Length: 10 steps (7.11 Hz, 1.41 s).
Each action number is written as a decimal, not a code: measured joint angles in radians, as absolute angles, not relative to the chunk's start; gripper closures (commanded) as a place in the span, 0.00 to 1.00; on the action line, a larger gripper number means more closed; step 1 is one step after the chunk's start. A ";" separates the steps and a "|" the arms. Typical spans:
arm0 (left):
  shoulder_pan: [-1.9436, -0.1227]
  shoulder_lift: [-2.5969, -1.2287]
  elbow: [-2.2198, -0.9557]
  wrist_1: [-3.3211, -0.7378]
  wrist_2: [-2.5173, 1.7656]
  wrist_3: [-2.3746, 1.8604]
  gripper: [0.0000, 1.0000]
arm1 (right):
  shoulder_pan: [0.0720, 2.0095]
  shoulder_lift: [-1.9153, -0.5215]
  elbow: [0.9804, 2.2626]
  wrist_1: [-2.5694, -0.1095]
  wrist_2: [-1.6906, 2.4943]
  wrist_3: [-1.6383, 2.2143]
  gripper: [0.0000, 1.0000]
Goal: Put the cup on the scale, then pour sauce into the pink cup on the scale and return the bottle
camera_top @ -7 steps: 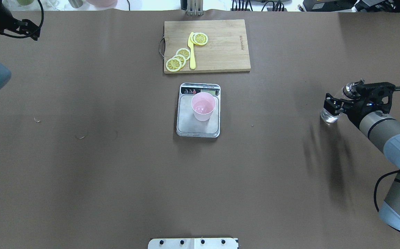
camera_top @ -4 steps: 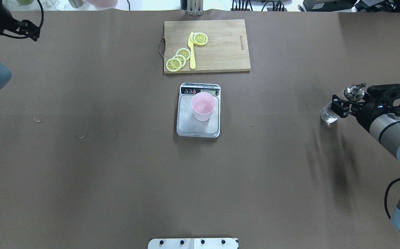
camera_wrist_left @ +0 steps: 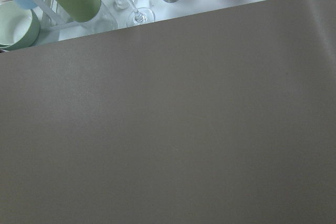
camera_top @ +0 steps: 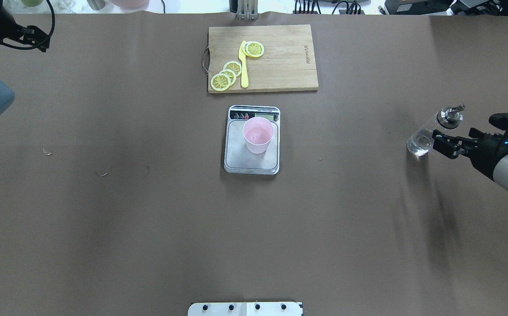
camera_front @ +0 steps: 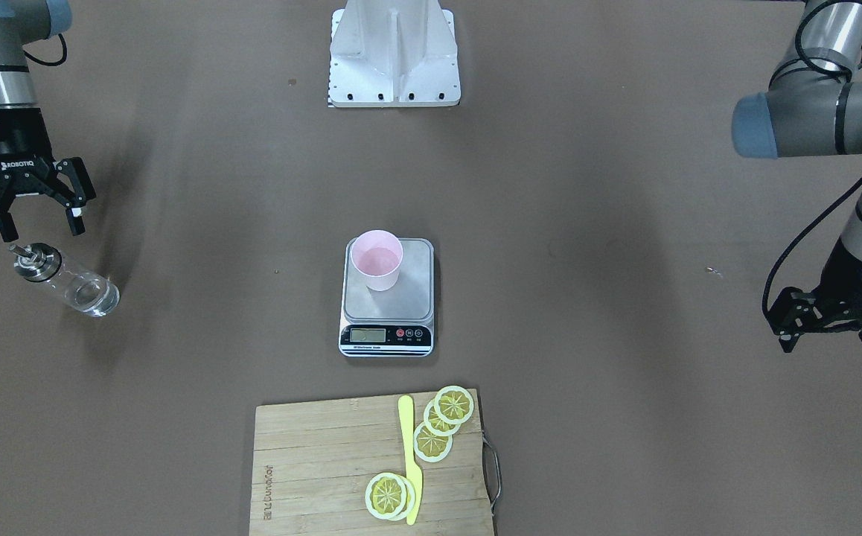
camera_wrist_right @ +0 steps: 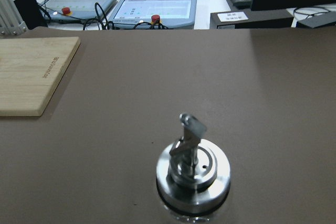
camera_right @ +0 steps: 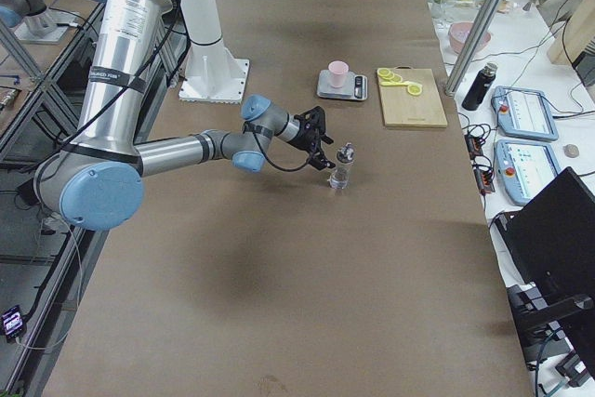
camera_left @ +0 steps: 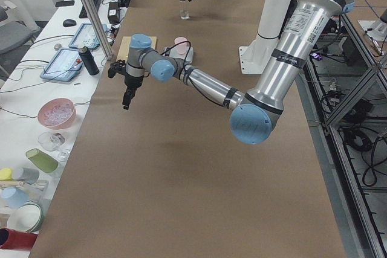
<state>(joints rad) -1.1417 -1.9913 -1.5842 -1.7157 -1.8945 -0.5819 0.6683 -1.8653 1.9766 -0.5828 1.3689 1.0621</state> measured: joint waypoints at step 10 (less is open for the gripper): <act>-1.275 -1.965 -1.584 -1.688 -2.062 -0.527 0.02 | 1.552 -1.436 1.679 -1.586 2.394 0.045 0.00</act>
<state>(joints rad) -1.2751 -1.9646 -1.5844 -1.6883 -2.0619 -0.5268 1.5524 -1.4363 1.6794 -1.5863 2.3944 0.0453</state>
